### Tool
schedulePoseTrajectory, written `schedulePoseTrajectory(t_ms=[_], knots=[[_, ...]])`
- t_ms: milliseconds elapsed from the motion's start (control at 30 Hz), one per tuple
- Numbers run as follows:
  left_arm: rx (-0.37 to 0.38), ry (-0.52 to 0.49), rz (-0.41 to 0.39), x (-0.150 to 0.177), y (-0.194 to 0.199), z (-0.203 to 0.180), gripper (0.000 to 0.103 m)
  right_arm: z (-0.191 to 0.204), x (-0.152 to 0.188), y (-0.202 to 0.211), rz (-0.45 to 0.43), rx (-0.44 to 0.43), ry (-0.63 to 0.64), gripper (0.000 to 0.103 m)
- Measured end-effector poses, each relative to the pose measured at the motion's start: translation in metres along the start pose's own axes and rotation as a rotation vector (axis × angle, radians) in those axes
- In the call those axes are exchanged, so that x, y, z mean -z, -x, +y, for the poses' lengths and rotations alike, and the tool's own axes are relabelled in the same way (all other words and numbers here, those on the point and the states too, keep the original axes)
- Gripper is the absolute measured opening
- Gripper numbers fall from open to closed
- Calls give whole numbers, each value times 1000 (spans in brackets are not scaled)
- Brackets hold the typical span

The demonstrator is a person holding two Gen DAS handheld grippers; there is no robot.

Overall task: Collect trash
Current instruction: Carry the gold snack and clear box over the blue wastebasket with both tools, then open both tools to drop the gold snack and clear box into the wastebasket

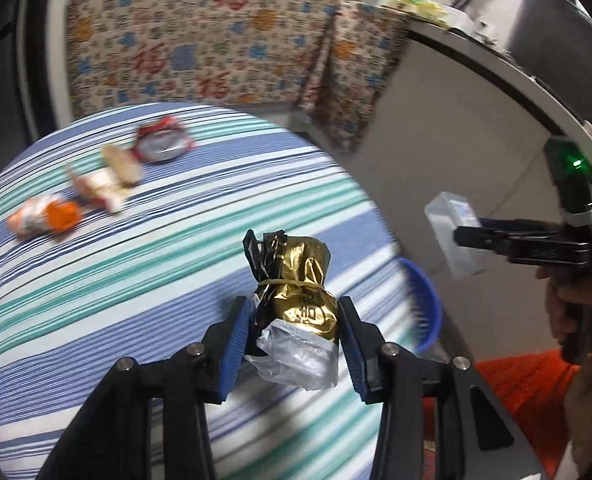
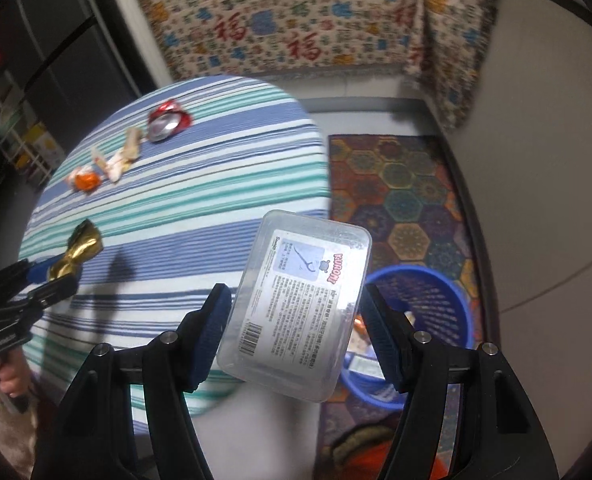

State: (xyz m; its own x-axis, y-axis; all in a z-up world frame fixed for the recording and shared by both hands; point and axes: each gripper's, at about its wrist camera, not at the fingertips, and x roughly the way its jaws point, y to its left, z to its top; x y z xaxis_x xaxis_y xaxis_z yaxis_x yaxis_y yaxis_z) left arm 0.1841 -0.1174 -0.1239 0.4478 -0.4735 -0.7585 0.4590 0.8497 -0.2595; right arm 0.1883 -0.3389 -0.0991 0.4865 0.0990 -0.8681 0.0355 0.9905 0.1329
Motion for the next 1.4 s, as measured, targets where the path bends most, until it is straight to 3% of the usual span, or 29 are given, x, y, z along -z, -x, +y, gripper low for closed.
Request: schedulePoseTrajectory(t_ms=[267,600,767,1033,1400], knots=[[82,-78,23,-34,-48,-93,45,-85,12,6,4,64,-91,68],[106,-128,94,-31,-138,-174,45,-155,26,-17,1,88,-205,68],[95,-149,116,-21,-173,-192,45,-178,46,-36,11,52,-278,68],[76,-177,145,-8,-220,-205,45,-202,52,-46,45,61,-290,68],[55,-171,169,-3,-254,-207,45,-213,48,-48,26,39,-331,68]])
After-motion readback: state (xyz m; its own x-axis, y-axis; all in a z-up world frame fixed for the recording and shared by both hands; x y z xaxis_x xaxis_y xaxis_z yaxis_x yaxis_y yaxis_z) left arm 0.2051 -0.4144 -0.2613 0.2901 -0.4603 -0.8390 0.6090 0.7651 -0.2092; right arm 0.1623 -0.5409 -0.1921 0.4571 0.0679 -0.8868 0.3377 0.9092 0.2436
